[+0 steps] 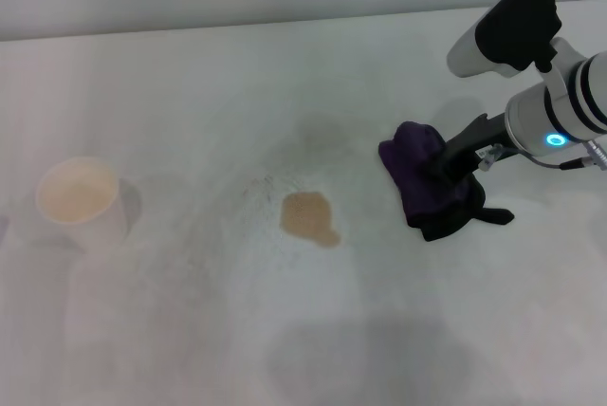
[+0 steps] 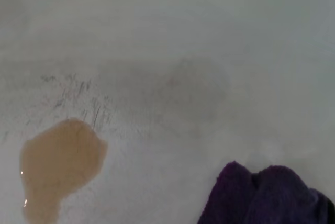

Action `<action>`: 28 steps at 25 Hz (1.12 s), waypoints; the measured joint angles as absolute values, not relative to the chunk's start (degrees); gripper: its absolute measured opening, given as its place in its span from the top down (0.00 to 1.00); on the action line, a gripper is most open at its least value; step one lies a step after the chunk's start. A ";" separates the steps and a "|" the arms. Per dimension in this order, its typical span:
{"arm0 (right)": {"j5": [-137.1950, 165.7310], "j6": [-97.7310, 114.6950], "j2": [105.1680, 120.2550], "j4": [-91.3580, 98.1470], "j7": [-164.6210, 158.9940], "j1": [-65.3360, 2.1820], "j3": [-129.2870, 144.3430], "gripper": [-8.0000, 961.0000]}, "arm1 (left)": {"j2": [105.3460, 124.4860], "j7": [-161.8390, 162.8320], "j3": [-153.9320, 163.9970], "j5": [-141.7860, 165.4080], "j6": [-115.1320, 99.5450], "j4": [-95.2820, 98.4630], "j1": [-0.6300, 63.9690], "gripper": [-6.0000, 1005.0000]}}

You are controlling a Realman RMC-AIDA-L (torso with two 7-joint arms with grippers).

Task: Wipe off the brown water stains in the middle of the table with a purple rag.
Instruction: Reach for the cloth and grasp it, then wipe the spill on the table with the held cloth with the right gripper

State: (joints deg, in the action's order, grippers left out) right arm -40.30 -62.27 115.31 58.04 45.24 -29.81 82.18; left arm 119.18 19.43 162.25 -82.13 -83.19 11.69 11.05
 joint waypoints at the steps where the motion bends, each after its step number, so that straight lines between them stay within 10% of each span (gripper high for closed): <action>1: -40.30 -62.27 115.31 58.04 45.24 -29.81 82.18 0.84 | 119.18 19.43 162.24 -82.16 -83.19 11.69 11.08 0.11; 28: -56.82 -59.09 116.08 56.09 59.25 -36.59 104.98 0.91 | 119.18 19.43 162.15 -82.02 -83.24 12.18 12.77 0.11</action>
State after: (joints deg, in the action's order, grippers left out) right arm -56.82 -59.09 116.08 56.09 59.25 -36.59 104.98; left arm 119.18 19.43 162.15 -82.02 -83.24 12.18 12.77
